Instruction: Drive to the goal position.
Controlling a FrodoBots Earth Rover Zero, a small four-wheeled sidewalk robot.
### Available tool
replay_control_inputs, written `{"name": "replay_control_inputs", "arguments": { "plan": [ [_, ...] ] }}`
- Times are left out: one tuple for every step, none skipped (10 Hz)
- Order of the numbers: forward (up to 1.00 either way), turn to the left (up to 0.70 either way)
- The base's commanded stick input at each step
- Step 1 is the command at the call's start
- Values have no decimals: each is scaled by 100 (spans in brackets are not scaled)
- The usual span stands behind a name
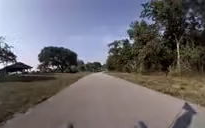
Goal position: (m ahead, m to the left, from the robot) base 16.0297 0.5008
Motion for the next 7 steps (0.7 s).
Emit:
{"name": "replay_control_inputs", "arguments": {
  "plan": [
    [100, 0],
    [100, 0],
    [100, 0],
    [100, 0],
    [100, 0],
    [100, 0],
    [100, 0]
  ]
}}
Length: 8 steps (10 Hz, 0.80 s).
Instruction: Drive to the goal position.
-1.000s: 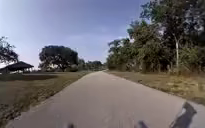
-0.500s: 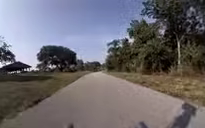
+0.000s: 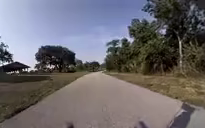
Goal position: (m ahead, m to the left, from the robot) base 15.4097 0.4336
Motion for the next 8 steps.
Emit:
{"name": "replay_control_inputs", "arguments": {
  "plan": [
    [100, 0],
    [100, 0],
    [100, 0],
    [100, 0],
    [100, 0],
    [100, 0],
    [100, 0],
    [100, 0]
  ]
}}
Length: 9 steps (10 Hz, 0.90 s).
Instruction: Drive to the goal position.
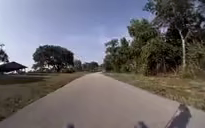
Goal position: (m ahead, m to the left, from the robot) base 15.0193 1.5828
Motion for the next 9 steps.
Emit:
{"name": "replay_control_inputs", "arguments": {
  "plan": [
    [100, 0],
    [100, 0],
    [100, 0],
    [100, 0],
    [100, 0],
    [100, 0],
    [100, 0],
    [100, 0],
    [100, 0]
  ]
}}
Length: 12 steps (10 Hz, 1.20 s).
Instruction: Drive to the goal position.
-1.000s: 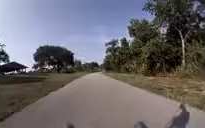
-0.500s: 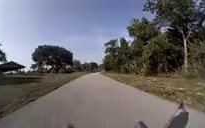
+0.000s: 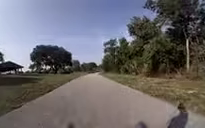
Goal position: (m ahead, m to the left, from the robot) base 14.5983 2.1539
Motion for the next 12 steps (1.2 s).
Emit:
{"name": "replay_control_inputs", "arguments": {
  "plan": [
    [100, 0],
    [100, 11],
    [100, 8],
    [100, 5],
    [100, 2],
    [100, 2],
    [100, 2],
    [100, 2],
    [100, 2],
    [100, 2],
    [100, 2],
    [100, 2]
  ]
}}
